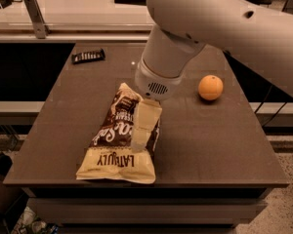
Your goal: Move brown chip bag near rxbar chocolate
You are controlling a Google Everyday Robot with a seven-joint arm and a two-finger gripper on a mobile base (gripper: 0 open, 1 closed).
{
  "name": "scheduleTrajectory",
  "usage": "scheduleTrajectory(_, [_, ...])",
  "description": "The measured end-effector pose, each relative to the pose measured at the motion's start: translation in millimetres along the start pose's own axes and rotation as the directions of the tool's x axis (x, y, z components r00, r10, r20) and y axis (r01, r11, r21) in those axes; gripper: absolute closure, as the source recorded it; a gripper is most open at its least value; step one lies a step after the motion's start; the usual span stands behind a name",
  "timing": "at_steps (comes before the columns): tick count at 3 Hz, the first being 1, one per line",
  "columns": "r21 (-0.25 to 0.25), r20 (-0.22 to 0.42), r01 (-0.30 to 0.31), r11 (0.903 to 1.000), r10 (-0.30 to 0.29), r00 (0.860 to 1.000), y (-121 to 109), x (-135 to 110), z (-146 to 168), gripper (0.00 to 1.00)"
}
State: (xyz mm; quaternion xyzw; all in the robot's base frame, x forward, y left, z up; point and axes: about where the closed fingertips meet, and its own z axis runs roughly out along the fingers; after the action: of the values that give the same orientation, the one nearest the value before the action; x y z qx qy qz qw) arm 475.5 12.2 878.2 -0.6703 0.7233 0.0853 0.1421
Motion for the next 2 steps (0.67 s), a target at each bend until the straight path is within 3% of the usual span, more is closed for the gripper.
scheduleTrajectory(2, [-0.088,-0.034,0.038,0.9954,-0.041,0.999,20.8,-8.9,23.2,0.0])
